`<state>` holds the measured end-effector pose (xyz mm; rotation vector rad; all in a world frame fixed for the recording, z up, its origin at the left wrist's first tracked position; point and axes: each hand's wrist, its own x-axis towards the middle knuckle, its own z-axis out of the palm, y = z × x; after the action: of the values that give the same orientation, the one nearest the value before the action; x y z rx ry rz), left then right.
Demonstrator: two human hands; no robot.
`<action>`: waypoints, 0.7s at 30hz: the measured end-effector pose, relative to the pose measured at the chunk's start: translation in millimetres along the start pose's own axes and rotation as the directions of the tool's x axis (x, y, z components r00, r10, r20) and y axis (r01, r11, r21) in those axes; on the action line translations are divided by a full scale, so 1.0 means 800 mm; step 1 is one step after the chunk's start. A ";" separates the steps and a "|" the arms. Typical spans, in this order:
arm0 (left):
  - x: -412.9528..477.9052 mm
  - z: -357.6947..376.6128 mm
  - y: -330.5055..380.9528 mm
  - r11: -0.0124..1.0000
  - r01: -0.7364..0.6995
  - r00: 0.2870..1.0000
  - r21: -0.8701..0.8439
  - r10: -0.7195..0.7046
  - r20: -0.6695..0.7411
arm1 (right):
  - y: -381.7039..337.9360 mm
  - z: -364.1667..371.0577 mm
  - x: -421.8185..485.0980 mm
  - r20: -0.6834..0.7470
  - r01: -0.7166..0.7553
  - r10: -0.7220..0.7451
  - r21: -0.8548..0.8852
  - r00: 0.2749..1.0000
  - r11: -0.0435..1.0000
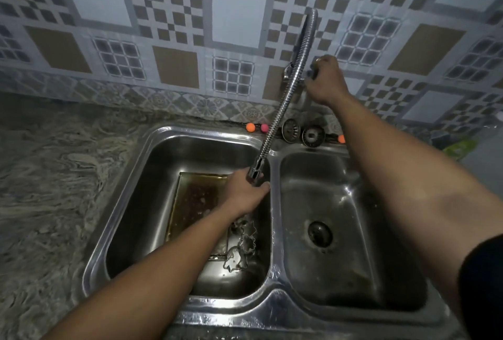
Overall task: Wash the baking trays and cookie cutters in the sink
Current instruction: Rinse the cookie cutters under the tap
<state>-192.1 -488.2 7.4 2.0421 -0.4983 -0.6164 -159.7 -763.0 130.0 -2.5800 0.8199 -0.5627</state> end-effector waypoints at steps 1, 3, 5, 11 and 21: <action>0.004 -0.002 0.001 1.000 -0.008 1.000 0.000 0.008 0.000 | 0.001 -0.004 0.003 0.001 -0.004 0.004 -0.015 1.000 1.000; 0.007 -0.002 -0.004 1.000 -0.009 1.000 -0.005 0.009 0.009 | 0.004 -0.005 -0.006 0.000 0.036 -0.036 -0.052 0.999 0.998; 0.005 0.003 -0.012 1.000 -0.010 1.000 -0.020 0.010 0.016 | 0.016 0.002 -0.033 0.019 0.093 -0.092 -0.082 0.996 0.992; 0.004 -0.001 -0.018 0.991 0.015 1.000 -0.130 -0.013 0.014 | 0.034 0.039 -0.115 -0.019 0.036 -0.034 0.092 0.999 0.995; -0.016 0.023 -0.115 0.956 0.290 0.956 0.045 -0.291 0.022 | -0.049 0.191 -0.300 0.472 -0.472 0.233 0.488 0.850 0.734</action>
<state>-203.4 -447.1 -76.7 2.1674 -0.2280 -0.8167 -249.1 -552.7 -44.1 -1.7985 0.8169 -0.1386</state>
